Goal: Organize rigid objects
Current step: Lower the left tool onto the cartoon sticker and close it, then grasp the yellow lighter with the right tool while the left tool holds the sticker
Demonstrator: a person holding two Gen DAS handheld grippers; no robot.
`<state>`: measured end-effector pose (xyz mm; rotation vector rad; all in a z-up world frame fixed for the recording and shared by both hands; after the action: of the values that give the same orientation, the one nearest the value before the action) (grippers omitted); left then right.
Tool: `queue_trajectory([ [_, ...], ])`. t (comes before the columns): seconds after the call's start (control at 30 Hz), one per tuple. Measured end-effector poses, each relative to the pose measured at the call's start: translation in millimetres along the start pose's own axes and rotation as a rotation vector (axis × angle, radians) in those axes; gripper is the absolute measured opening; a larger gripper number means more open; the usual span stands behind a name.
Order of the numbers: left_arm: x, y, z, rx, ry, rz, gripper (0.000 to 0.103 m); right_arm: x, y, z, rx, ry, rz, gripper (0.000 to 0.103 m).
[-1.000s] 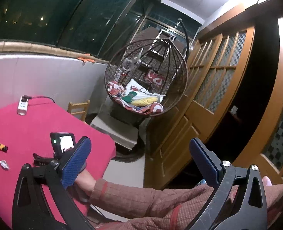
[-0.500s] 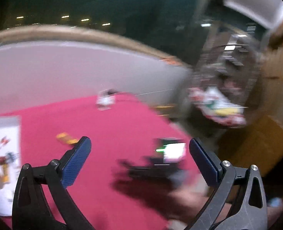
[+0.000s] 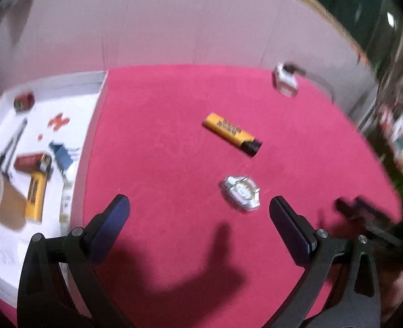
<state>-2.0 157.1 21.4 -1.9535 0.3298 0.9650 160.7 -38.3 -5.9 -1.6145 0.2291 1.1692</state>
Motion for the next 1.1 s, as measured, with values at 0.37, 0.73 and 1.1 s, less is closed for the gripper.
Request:
queue_trajectory([
  [0.37, 52, -2, -18, 0.15, 0.01, 0.078, 0.094, -4, 0, -6, 0.035, -0.043, -0.01, 0.103],
  [0.73, 39, 1, -22, 0.217, 0.003, 0.021, 0.036, 0, 0, 2, -0.013, 0.013, 0.002, 0.103],
  [1.1, 30, 6, -3, 0.125, -0.005, -0.013, 0.036, 25, -14, 56, -0.307, 0.062, 0.045, 0.103],
])
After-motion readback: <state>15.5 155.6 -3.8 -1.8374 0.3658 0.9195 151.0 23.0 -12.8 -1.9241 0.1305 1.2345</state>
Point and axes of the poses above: each gripper's, at about its wrist camera, not at the fingertips, and x roughly the way its jaws point, z to its left, y to its underside, the point moved 2 cm from there along x, roughly the way its jaws point, and after that the axes turned 10 degrees about y, right-handed, at the moved point
